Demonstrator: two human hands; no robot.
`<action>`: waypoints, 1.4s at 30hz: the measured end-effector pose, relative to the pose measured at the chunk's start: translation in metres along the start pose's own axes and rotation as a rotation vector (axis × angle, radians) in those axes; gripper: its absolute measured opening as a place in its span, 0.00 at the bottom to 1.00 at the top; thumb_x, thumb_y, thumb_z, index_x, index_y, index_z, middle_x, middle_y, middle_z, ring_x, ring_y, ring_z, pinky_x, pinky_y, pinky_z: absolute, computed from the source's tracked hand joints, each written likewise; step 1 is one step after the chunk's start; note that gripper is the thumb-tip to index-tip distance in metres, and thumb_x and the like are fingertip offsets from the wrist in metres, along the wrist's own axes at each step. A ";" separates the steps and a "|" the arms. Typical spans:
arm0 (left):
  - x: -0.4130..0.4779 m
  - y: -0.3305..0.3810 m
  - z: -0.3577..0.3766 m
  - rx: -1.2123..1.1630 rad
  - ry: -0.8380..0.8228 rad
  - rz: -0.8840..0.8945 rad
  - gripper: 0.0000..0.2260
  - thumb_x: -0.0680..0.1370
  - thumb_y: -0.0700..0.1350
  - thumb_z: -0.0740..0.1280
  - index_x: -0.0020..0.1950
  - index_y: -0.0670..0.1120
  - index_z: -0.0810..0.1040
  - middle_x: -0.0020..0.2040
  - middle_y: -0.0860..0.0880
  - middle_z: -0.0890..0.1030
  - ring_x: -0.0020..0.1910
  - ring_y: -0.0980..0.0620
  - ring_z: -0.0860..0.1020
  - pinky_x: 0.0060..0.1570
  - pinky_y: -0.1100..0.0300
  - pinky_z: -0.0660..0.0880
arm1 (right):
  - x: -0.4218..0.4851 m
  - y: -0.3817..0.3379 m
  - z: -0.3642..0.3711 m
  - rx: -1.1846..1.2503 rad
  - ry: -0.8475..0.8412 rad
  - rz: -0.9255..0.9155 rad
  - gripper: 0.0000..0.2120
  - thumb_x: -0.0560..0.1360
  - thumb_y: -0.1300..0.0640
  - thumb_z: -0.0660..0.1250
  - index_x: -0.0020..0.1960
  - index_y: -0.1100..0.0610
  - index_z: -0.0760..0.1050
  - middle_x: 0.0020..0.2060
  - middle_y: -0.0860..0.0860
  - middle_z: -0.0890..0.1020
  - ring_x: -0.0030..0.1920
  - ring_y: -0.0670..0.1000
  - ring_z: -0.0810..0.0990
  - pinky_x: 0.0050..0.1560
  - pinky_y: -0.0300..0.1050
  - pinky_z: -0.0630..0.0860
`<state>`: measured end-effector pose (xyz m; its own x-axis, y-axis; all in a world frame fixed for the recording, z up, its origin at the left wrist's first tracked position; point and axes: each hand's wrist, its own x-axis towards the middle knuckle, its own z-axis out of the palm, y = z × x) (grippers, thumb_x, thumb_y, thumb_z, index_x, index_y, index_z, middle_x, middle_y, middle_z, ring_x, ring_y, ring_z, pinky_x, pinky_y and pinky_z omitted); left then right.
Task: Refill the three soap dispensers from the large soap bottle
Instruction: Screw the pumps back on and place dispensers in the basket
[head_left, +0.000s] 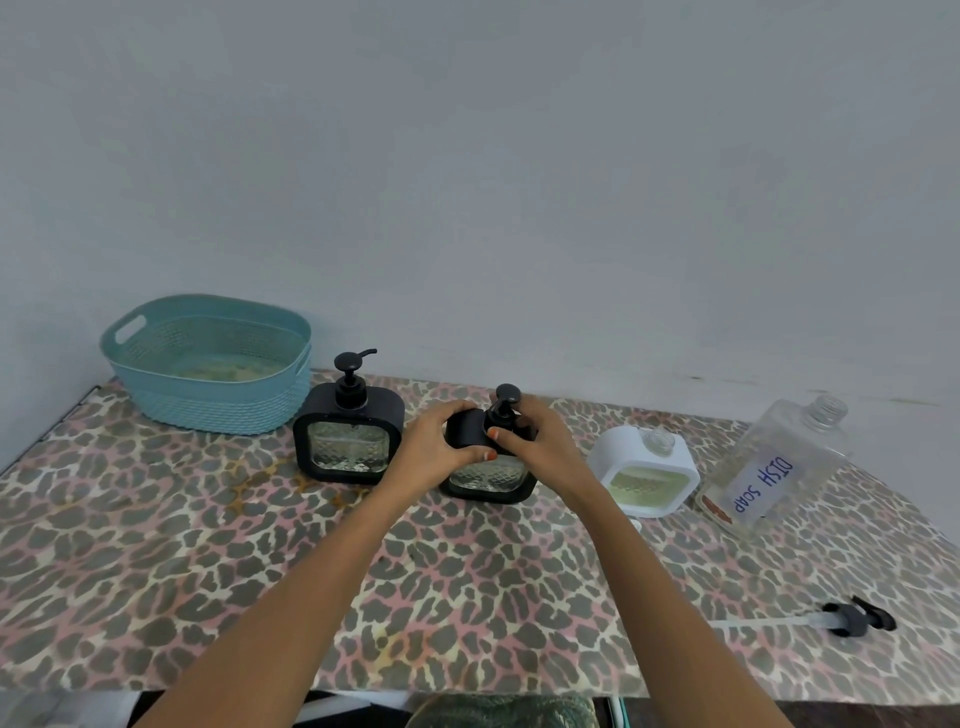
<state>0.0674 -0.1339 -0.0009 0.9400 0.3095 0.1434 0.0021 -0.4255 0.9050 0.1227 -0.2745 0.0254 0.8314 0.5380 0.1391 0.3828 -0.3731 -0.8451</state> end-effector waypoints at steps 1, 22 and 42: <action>0.000 0.000 0.000 0.001 0.001 -0.001 0.26 0.66 0.45 0.76 0.62 0.46 0.74 0.58 0.50 0.77 0.56 0.56 0.72 0.56 0.63 0.67 | 0.000 0.001 -0.001 -0.001 0.002 0.006 0.13 0.73 0.61 0.68 0.58 0.59 0.75 0.50 0.55 0.79 0.50 0.54 0.77 0.52 0.45 0.74; -0.002 0.006 0.001 0.008 -0.001 -0.033 0.25 0.67 0.44 0.75 0.63 0.46 0.73 0.60 0.49 0.76 0.57 0.54 0.72 0.53 0.64 0.66 | 0.000 0.004 0.031 -0.058 0.395 0.111 0.17 0.67 0.52 0.74 0.51 0.57 0.73 0.45 0.53 0.79 0.46 0.51 0.78 0.49 0.46 0.75; -0.040 0.049 0.021 -0.071 0.113 0.111 0.12 0.72 0.39 0.71 0.55 0.43 0.77 0.56 0.46 0.78 0.56 0.52 0.76 0.57 0.64 0.72 | -0.053 0.020 -0.021 0.016 0.410 0.127 0.02 0.73 0.62 0.68 0.45 0.57 0.77 0.39 0.49 0.79 0.40 0.45 0.76 0.38 0.27 0.70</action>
<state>0.0374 -0.1848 0.0295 0.8889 0.3588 0.2847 -0.1280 -0.4022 0.9066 0.0949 -0.3264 0.0125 0.9641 0.1424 0.2241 0.2632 -0.4032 -0.8764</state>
